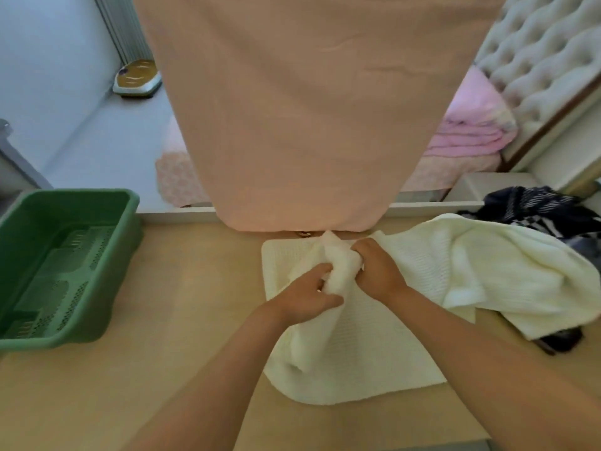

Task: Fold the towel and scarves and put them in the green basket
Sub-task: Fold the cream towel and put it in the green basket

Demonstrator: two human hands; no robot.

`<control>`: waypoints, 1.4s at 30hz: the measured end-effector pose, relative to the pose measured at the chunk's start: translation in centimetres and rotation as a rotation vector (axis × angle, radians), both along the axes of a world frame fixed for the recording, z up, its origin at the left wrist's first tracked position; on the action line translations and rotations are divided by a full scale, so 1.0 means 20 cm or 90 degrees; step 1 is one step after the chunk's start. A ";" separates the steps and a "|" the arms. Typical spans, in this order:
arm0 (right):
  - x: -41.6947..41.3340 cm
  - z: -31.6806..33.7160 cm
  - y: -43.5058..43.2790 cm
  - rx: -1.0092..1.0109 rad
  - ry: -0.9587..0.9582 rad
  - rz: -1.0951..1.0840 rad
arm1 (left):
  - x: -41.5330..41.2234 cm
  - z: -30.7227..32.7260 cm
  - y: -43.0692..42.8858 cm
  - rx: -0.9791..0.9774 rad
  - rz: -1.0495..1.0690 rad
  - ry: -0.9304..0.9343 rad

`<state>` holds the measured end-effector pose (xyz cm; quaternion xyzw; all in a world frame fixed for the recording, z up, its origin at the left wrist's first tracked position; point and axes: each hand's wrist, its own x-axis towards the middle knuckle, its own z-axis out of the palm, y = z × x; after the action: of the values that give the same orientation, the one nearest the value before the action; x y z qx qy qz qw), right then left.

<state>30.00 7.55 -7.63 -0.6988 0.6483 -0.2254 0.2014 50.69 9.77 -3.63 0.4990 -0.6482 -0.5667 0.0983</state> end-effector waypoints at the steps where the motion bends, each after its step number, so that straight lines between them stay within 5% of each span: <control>1: -0.10 -0.03 0.02 0.046 0.077 -0.016 | -0.08 -0.03 0.01 0.030 -0.013 0.001; 3: -0.28 -0.08 0.07 0.187 0.244 -0.021 | -0.21 -0.11 0.03 0.054 -0.038 -0.026; 5: -0.39 -0.14 0.13 0.304 0.274 -0.012 | -0.27 -0.20 0.05 -0.003 -0.053 -0.100; 10: -0.47 -0.24 0.25 0.333 0.226 0.028 | -0.30 -0.39 0.10 -0.163 -0.053 -0.305; 17: -0.31 -0.34 0.32 0.438 0.195 0.070 | -0.26 -0.52 0.15 -0.086 -0.209 -0.526; 23: 0.07 -0.31 0.28 0.429 0.135 0.140 | -0.02 -0.48 0.10 -0.036 -0.089 -0.682; 28: 0.40 -0.30 0.26 0.459 -0.063 0.177 | 0.32 -0.48 0.07 -0.005 -0.043 -0.774; 33: 0.49 -0.24 0.30 0.404 -0.160 0.133 | 0.42 -0.44 0.05 -0.121 0.028 -0.790; 39: 0.18 -0.26 0.38 0.314 0.009 -0.008 | 0.13 -0.40 0.00 -0.419 0.013 -0.584; 42: -0.03 -0.29 0.45 0.396 0.154 -0.048 | -0.04 -0.42 0.02 -0.386 -0.127 -0.404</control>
<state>29.45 16.57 -13.53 -0.6009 0.7307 0.0606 0.3184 49.92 10.23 -12.10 0.5317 -0.8280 -0.1770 -0.0188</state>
